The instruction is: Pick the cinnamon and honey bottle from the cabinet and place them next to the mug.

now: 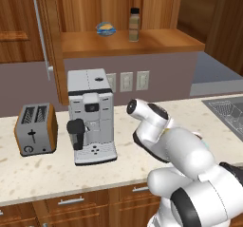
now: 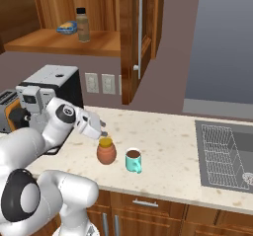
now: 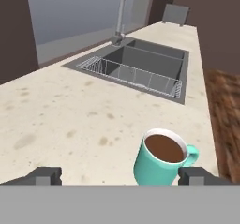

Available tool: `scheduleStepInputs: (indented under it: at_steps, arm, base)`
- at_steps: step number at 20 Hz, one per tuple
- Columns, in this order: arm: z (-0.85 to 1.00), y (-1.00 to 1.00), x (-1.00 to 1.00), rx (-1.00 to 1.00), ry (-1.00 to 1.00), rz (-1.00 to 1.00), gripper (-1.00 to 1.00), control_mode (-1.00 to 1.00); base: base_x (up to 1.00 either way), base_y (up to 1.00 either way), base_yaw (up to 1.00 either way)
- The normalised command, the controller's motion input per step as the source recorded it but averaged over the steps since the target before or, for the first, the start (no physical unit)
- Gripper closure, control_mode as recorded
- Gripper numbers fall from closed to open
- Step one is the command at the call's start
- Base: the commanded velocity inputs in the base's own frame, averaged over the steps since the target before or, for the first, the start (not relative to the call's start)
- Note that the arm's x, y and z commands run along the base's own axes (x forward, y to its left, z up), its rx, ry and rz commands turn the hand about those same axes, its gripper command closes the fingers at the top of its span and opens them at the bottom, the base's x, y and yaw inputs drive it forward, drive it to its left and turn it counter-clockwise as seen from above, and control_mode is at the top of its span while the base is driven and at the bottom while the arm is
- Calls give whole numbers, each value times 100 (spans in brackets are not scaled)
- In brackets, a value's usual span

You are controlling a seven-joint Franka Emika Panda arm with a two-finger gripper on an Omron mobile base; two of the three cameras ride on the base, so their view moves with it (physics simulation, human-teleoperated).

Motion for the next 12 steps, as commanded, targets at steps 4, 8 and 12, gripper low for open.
scheduleStepInputs:
  at_steps: [4, 8, 12]
  arm:
    - [57, -16, -14, 0, 0, 0, -100, -100]
    - [54, -14, -40, 0, 0, 2, -100, -100]
    - [62, -1, -58, 2, -10, 15, -100, -100]
  base:
    - [0, 0, 0]
    - [0, 0, 0]
    - [0, 0, 0]
